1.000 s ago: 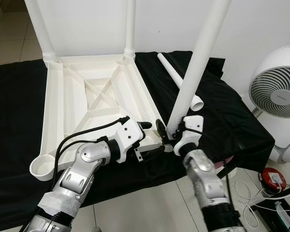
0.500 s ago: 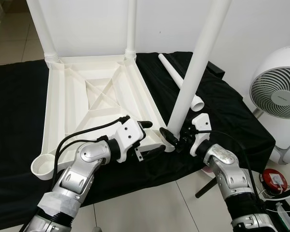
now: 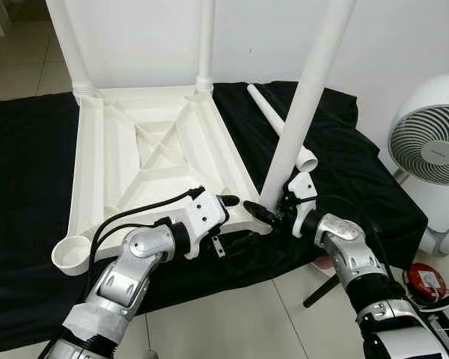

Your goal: Building children table

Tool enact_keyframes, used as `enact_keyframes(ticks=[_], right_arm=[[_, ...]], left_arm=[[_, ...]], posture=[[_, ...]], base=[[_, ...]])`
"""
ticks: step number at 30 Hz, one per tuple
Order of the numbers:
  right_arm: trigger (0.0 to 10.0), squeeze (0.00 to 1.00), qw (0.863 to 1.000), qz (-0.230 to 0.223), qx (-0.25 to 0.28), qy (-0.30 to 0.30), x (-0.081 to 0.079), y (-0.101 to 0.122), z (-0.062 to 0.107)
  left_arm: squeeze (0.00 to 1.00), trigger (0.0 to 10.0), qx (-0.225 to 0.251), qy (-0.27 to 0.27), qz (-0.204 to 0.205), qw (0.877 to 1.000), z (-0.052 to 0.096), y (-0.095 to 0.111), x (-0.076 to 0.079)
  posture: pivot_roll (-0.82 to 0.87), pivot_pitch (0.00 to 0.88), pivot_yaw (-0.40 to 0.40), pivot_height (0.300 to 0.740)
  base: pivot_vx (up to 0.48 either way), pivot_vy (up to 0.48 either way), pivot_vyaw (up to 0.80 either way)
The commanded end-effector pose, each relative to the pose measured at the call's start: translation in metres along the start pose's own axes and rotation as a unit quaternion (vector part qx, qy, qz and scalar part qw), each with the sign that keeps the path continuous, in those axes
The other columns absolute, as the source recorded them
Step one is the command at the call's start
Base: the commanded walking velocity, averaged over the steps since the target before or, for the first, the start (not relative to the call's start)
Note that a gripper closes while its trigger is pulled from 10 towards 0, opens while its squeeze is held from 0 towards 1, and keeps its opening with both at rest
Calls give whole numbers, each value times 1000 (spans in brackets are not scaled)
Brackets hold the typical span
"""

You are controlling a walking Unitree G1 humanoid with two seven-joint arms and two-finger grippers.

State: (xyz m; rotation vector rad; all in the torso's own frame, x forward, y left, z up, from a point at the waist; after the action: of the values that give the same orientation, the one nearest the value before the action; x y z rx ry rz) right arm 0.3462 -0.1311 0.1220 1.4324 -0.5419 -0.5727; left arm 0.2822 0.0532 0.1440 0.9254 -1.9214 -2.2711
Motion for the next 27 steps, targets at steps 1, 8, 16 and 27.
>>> enact_keyframes(ticks=[1,8,16,27], right_arm=[[0,0,1000,-6,-8,2,0,-6,0],[667,0,1000,-27,7,-15,-10,-12,-3],[10000,0,995,-37,28,-86,-19,-13,-7],[10000,0,961,-78,39,-262,-31,-19,-5]], left_arm=[[0,10000,-12,25,3,1000,-1,-7,0],[0,10000,-23,42,16,999,0,-16,1],[0,10000,-27,56,24,998,2,-20,-2],[0,10000,-36,81,16,996,5,-25,-17]], posture=[[-14,0,-56,740],[-18,0,-63,740],[-24,0,-66,740],[-29,0,-79,740]], base=[[0,0,0],[0,0,0],[0,0,0],[0,0,0]])
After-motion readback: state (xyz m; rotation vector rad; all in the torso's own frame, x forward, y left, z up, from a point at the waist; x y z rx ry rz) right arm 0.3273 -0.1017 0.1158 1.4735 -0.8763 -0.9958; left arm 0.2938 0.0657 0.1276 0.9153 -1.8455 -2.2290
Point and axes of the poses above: a point about 5 cm out from each wrist's last joint towards the gripper, its own z axis pointing back from the gripper into the wrist, its own y axis along the axis of the wrist's last joint, x = y × z, the point moved 2 cm from there along -z, pointing out of the wrist towards the gripper, and after that the axes turned 8 degrees about -z, right-handed, at the moved point
